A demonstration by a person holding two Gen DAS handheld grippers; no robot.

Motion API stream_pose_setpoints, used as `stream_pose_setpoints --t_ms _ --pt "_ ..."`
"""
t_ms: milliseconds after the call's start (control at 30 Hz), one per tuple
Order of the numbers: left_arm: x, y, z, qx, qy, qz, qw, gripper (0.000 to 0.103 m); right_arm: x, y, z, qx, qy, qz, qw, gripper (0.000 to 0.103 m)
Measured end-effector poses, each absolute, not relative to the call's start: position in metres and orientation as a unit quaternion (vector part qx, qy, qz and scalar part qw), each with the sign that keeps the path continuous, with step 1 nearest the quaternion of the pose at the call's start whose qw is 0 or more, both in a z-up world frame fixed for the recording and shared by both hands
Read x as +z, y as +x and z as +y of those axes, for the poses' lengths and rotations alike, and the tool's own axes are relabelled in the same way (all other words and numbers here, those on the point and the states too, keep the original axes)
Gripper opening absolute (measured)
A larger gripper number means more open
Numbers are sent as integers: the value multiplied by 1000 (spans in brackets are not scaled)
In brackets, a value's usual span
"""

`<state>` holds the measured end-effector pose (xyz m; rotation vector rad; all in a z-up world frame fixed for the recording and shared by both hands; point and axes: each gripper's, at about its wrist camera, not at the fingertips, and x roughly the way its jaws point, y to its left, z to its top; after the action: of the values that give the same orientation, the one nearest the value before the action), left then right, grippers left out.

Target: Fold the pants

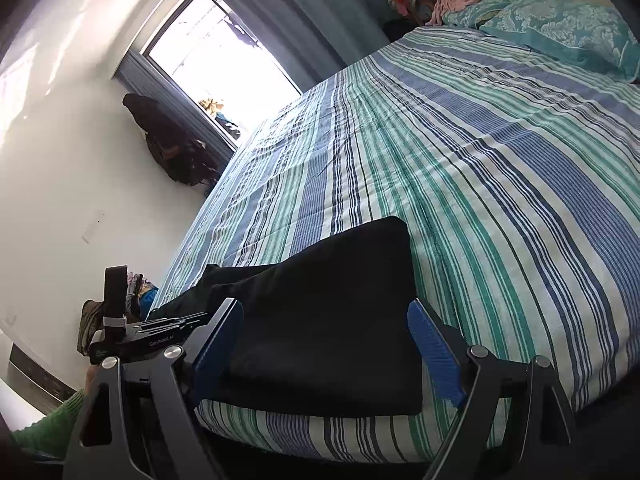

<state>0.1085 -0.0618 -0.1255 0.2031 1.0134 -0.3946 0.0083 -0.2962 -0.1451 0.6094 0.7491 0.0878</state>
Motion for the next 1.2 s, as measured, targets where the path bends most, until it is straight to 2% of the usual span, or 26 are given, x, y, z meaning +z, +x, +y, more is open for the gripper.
stream_pose_setpoints --t_ms 133,233,333,400,433,467,500,600,633,700,733,767,933,1033,1100,1133,1200 --pt "-101 108 -57 -169 122 437 875 6 -146 7 -303 35 310 353 882 84" --pt "-140 124 -56 -148 150 482 851 8 -147 9 -304 33 313 354 881 84" --pt "-161 120 -60 -124 177 487 846 18 -149 12 -302 30 306 361 880 84" --pt "-152 109 -59 -103 181 467 859 52 -148 10 -300 28 302 363 881 84" --pt "-147 104 -56 -98 180 454 867 78 -147 8 -300 28 300 362 882 84" --pt "-142 98 -52 -96 177 438 876 89 -147 8 -301 27 300 361 883 84" --pt "-140 95 -47 -95 175 430 881 90 -147 7 -302 27 301 360 883 84" --pt "-151 103 -36 -107 154 470 863 90 -150 8 -305 23 307 363 879 84" --pt "-156 105 -34 -115 142 483 856 81 -151 9 -306 23 312 364 877 84" --pt "-163 110 -33 -152 97 513 839 42 -152 11 -306 24 316 364 876 84" --pt "-164 110 -35 -171 72 525 830 9 -152 11 -306 23 315 363 876 84" --pt "-161 109 -39 -156 82 519 837 3 -151 11 -306 23 314 362 878 84" --pt "-133 86 -25 -169 63 499 848 3 -142 10 -309 48 337 353 871 84" --pt "-151 85 -19 -150 82 519 838 4 -152 16 -296 129 368 367 845 84" --pt "-167 88 -21 -136 105 521 836 10 -184 33 -283 134 378 438 805 84" --pt "-167 88 -21 -133 107 514 841 14 -205 40 -280 116 386 480 779 80" --pt "-158 87 -18 -127 98 509 846 21 -206 41 -286 109 404 474 775 78"
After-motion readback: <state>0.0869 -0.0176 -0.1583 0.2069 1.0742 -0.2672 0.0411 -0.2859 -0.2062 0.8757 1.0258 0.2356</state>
